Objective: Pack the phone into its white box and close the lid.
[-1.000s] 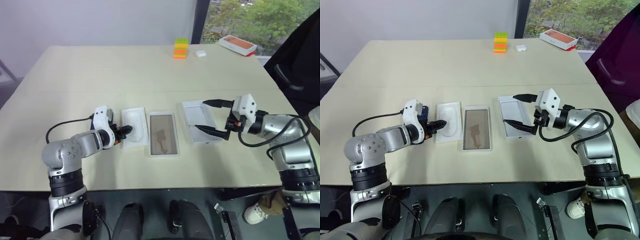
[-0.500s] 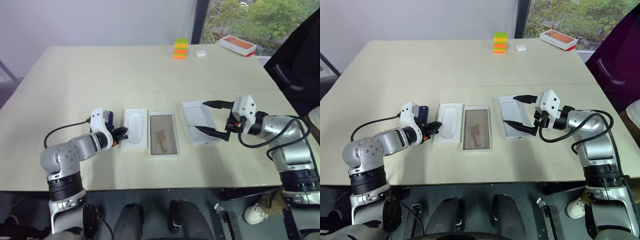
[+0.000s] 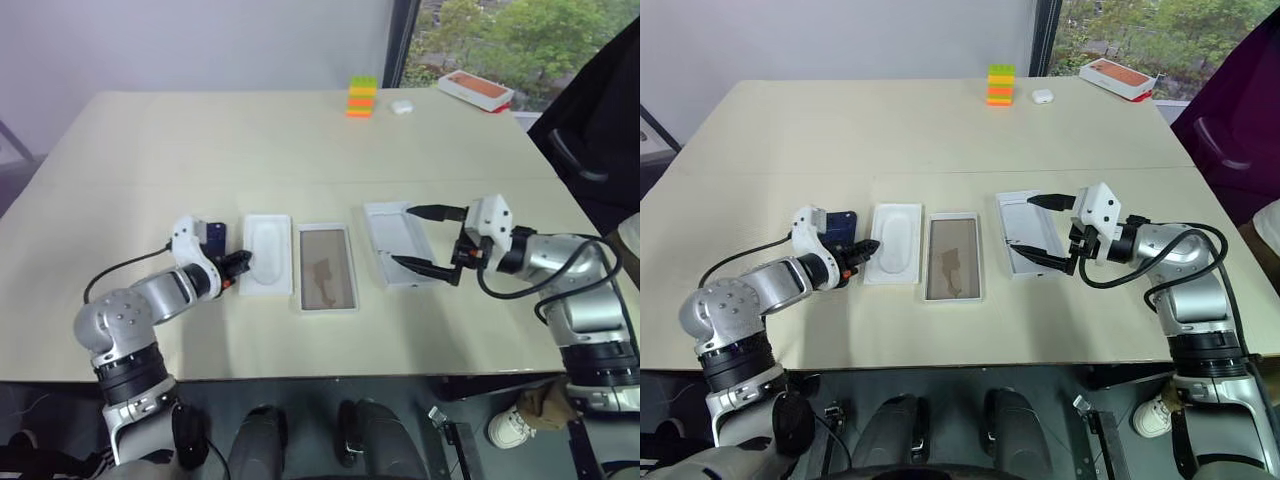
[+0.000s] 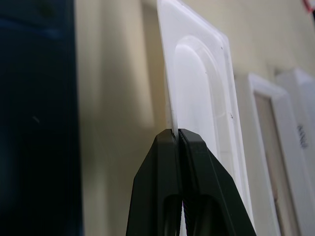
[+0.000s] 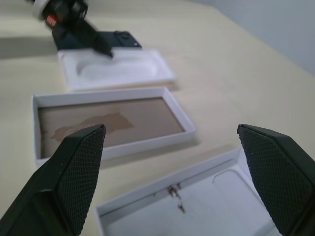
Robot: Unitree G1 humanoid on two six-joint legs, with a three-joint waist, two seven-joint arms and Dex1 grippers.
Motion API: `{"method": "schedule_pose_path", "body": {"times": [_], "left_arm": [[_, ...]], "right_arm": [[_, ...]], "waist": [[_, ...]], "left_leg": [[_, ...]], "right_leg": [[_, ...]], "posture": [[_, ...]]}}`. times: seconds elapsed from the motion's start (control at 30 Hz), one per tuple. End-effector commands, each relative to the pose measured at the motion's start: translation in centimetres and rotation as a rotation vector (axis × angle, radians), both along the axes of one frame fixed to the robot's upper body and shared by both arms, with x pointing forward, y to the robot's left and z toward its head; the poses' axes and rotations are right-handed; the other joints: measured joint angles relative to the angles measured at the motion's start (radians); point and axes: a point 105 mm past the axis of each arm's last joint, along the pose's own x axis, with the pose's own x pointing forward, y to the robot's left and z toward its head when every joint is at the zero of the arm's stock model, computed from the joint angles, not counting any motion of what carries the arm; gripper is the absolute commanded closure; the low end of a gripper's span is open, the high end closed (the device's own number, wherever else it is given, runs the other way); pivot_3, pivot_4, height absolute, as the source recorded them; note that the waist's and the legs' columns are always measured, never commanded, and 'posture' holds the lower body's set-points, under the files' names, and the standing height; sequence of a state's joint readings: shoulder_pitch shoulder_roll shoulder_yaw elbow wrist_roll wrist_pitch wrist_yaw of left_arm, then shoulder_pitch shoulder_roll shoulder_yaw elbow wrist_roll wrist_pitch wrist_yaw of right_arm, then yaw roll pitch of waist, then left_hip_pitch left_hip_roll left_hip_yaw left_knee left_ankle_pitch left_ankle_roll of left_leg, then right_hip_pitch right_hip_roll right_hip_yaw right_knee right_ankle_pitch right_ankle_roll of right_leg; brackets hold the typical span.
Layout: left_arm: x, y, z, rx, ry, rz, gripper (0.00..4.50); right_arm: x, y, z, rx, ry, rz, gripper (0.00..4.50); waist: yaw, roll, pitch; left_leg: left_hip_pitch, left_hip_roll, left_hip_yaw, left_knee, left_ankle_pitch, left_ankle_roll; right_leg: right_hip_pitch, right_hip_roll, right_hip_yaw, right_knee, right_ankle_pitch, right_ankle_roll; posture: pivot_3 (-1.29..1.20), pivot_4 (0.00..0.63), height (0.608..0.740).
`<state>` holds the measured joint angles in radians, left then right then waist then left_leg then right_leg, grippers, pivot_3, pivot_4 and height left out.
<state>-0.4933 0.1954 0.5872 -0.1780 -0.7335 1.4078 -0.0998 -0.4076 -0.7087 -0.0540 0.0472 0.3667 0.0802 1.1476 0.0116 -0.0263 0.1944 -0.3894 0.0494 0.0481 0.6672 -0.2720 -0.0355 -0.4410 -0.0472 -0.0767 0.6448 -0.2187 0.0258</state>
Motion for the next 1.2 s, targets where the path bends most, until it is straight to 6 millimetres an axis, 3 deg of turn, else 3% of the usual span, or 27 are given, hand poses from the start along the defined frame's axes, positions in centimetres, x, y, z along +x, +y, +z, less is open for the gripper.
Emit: {"method": "schedule_pose_path", "body": {"times": [0.03, 0.23, 0.5, 0.67, 0.9, 1.03, 1.2], "left_arm": [[0.0, -0.3, 2.2, -0.014, -0.083, -0.036, 4.45], [0.3, -1.0, 3.4, -0.090, -0.105, -0.044, 4.45], [0.5, -2.3, 4.7, -0.082, -0.122, -0.098, 4.45], [0.4, -4.3, 4.4, -0.031, -0.121, -0.144, 4.45], [0.5, -5.1, 4.4, -0.044, -0.112, -0.163, 4.45], [-0.6, -7.4, 3.2, 0.009, -0.052, -0.261, 4.45], [-1.0, -8.2, 2.3, 0.085, -0.049, -0.265, 4.45]], "right_arm": [[-0.2, -0.3, 1.1, 0.004, -0.026, 0.006, 0.00], [-0.2, -0.2, 0.8, 0.006, 0.007, 0.011, 0.00], [-1.0, -1.9, 0.6, 0.031, 0.075, 0.025, 0.00], [-1.3, -3.0, 0.8, 0.025, 0.021, 0.010, 0.00], [-1.5, -2.6, 0.5, 0.023, 0.016, 0.017, 0.00], [-1.3, -2.4, 0.2, 0.010, 0.009, 0.014, 0.00], [-1.1, -2.5, 0.4, 0.008, 0.002, 0.012, 0.00]], "waist": [[0.000, 0.000, 0.000], [0.001, 0.000, 0.000], [0.001, 0.000, 0.000], [0.002, -0.001, 0.000], [-0.004, -0.001, 0.000], [0.001, -0.001, 0.000], [0.001, -0.001, 0.000]], "left_leg": [[0.000, 0.000, 0.000, 0.000, 0.000, 0.000], [0.000, 0.000, 0.000, 0.000, 0.000, 0.000], [0.000, 0.000, 0.000, 0.000, 0.000, 0.000], [0.000, 0.000, 0.000, 0.000, 0.000, 0.000], [0.000, 0.000, 0.000, 0.000, 0.000, 0.000], [0.000, 0.000, 0.000, 0.000, 0.000, 0.000], [0.000, 0.000, 0.000, 0.000, 0.000, 0.000]], "right_leg": [[0.000, 0.000, 0.000, 0.000, 0.000, 0.000], [0.000, 0.000, 0.000, 0.000, 0.000, 0.000], [0.000, 0.000, 0.000, 0.000, 0.000, 0.000], [0.000, 0.000, 0.000, 0.000, 0.000, 0.000], [0.000, 0.001, 0.000, 0.000, 0.000, 0.000], [0.000, 0.000, 0.000, 0.000, 0.000, 0.000], [0.000, 0.000, 0.000, 0.000, 0.000, 0.000]], "posture": [[0.00, 0.150, 0.740], [0.00, 0.150, 0.740], [0.00, 0.150, 0.740], [0.00, 0.150, 0.740], [0.00, 0.150, 0.740], [0.00, 0.150, 0.740], [0.00, 0.150, 0.740]]}}
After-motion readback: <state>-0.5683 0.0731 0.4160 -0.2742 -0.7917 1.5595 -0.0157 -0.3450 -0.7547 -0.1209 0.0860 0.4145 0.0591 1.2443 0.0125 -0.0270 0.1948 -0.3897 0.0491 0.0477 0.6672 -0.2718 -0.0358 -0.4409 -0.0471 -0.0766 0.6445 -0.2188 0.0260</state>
